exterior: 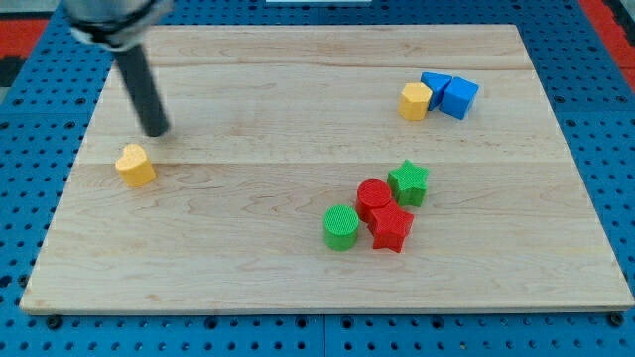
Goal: Push the yellow heart towards the yellow hexagon
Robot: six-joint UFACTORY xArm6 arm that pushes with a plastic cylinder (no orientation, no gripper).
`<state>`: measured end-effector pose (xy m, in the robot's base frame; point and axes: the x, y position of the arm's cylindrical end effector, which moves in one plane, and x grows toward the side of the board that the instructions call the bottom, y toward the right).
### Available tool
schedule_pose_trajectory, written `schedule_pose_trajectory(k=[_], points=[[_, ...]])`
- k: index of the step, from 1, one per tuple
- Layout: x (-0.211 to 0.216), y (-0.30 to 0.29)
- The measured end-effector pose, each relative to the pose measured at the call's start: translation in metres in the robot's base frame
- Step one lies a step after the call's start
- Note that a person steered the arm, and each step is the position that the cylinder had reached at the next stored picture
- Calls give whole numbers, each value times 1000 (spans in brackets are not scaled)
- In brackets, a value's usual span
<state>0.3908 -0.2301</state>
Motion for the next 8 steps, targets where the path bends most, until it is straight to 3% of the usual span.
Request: schedule_pose_trajectory(k=[1,2,3,4,5,6,7,8], points=[[47,-42],[95,-11],[78,55],[41,75],[4,68],[58,70],[34,1],[2,8]])
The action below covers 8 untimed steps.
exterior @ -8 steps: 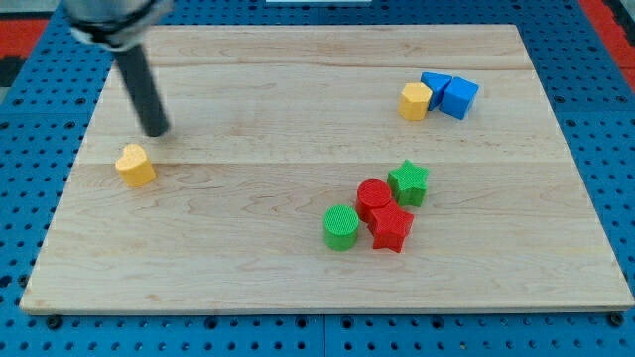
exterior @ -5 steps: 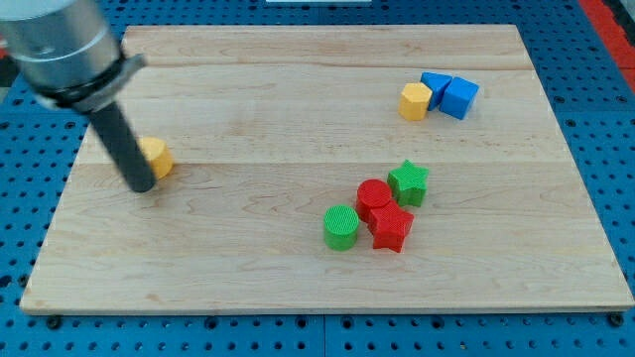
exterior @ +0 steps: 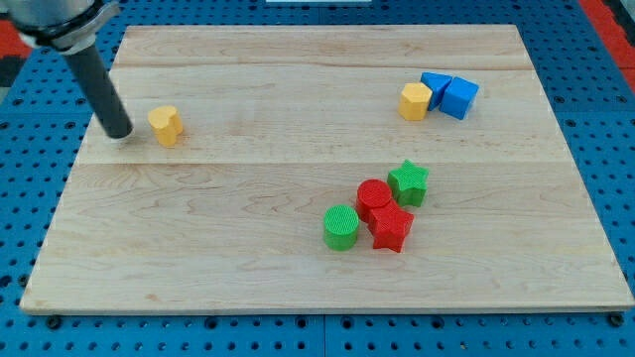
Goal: Push the yellow heart towards the yellow hexagon
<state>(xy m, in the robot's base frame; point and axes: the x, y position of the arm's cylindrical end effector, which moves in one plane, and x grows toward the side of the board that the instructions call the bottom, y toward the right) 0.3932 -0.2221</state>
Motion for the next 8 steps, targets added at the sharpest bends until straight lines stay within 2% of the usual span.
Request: schedule_pose_trajectory(k=[1,2,3,4,6,7,8], points=[[23,131],[20,169],[20,86],[1,54],[-15,248],[-32,267],[-34,195]])
